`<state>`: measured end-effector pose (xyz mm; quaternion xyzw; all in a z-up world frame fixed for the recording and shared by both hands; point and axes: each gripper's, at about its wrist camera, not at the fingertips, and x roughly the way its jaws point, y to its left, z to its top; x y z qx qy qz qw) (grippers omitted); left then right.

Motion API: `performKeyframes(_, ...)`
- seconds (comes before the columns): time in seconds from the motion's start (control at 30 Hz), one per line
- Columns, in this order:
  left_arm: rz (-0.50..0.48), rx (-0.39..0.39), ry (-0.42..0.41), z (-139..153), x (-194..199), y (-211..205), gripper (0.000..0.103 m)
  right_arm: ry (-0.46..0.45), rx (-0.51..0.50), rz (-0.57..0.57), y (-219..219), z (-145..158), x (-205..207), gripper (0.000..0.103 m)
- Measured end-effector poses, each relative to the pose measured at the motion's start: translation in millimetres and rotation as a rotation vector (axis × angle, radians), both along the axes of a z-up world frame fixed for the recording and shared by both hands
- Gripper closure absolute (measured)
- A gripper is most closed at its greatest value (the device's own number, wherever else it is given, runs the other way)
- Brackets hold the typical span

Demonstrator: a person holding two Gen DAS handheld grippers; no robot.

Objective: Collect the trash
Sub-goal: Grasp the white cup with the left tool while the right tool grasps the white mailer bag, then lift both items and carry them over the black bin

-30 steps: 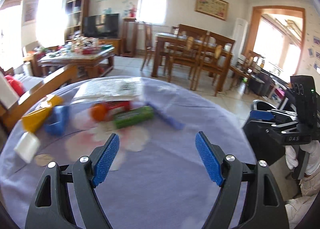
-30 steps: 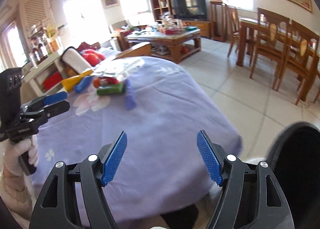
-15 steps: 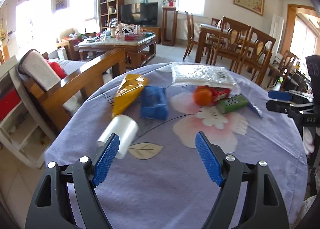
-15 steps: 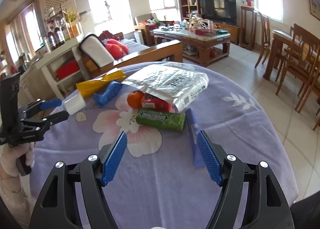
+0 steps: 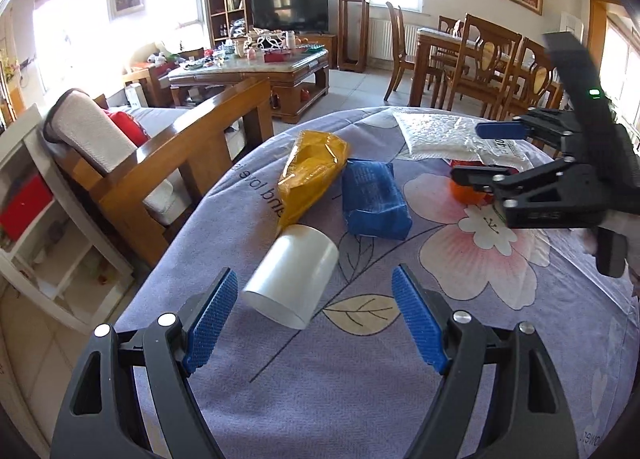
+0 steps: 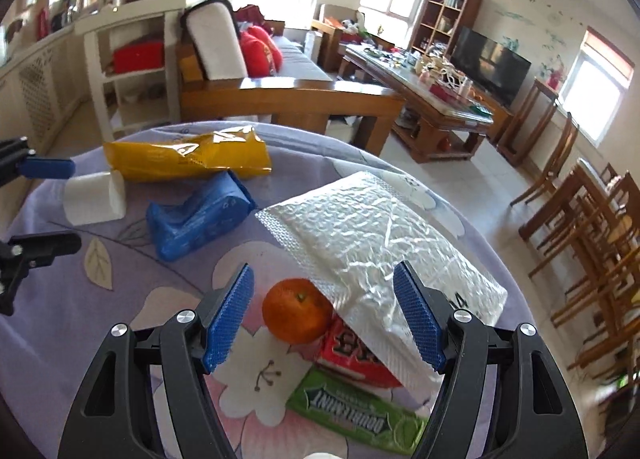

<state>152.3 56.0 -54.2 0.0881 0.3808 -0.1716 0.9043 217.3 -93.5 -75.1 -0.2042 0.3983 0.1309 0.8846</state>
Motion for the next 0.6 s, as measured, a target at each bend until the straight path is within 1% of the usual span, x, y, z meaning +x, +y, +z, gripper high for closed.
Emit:
performKeyframes(0.1,0.009,-0.006,-0.002,2,2,6,0.024,0.002,-0.038,-0.004,7,-10,17,0.031)
performKeyframes(0.17,0.012,0.005,0.014,-1,5,8,0.024,-0.011,-0.057,-0.009,7,-13,23,0.036)
performKeyframes(0.23,0.008,0.002,0.034,-3,10,10,0.024,-0.019,-0.075,-0.016,8,-12,27,0.052)
performKeyframes(0.27,0.003,0.002,0.037,-3,11,10,0.024,-0.017,-0.072,-0.018,7,-9,29,0.055)
performKeyframes(0.33,-0.008,-0.004,0.046,-3,14,9,0.024,-0.013,-0.062,-0.030,4,-6,30,0.070)
performKeyframes(0.4,-0.027,-0.025,0.067,-4,18,9,0.025,-0.014,-0.049,-0.039,0,-1,30,0.079)
performKeyframes(0.43,-0.040,-0.032,0.079,-6,20,9,0.031,-0.015,-0.042,-0.042,-1,1,28,0.083)
performKeyframes(0.47,-0.051,-0.029,0.097,-8,22,7,0.045,-0.020,-0.031,-0.047,-4,4,27,0.086)
performKeyframes(0.5,-0.054,-0.018,0.116,-10,23,4,0.050,-0.025,-0.022,-0.049,-6,7,24,0.090)
performKeyframes(0.53,-0.058,-0.013,0.124,-11,24,3,0.057,-0.028,-0.010,-0.050,-8,10,21,0.092)
performKeyframes(0.57,-0.064,-0.012,0.126,-11,23,2,0.062,-0.029,0.010,-0.049,-11,14,17,0.092)
performKeyframes(0.6,-0.070,-0.014,0.124,-11,21,2,0.063,-0.031,0.027,-0.048,-13,18,13,0.093)
